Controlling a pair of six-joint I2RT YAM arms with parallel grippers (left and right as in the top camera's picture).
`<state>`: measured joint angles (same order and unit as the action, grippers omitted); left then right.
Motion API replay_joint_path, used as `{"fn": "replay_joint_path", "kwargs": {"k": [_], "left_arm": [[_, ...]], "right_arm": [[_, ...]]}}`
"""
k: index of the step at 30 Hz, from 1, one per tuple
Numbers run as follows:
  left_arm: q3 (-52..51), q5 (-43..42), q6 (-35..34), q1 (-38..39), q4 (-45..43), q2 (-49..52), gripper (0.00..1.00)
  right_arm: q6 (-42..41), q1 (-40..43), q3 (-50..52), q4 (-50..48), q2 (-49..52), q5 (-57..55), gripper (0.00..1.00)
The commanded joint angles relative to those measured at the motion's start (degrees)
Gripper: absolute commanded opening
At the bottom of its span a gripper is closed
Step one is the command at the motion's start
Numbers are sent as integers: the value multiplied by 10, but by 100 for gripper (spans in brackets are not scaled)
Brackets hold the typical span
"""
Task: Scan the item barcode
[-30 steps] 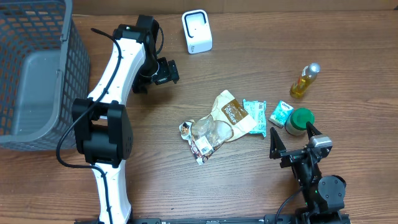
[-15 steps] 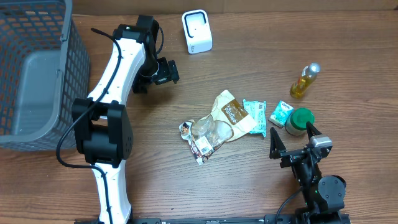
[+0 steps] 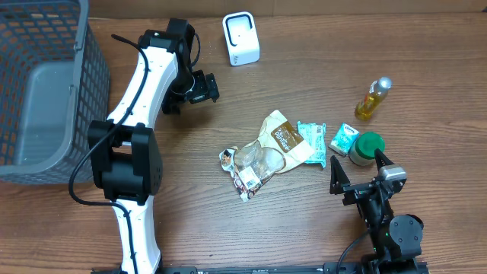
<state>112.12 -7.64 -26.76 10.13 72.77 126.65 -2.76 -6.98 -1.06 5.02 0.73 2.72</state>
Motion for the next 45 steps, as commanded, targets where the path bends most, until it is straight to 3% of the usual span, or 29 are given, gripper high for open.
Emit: {"fn": "replay_joint_path", "kwargs": {"k": [1, 24, 45], "left_arm": [[9, 6, 9, 5, 0, -12, 100], [9, 6, 9, 22, 0, -21, 100], [9, 6, 9, 19, 0, -167, 100]], "right_arm": [[5, 3, 6, -3, -6, -5, 100], [5, 3, 6, -3, -6, -5, 100], [5, 3, 6, -3, -6, -5, 100]]}}
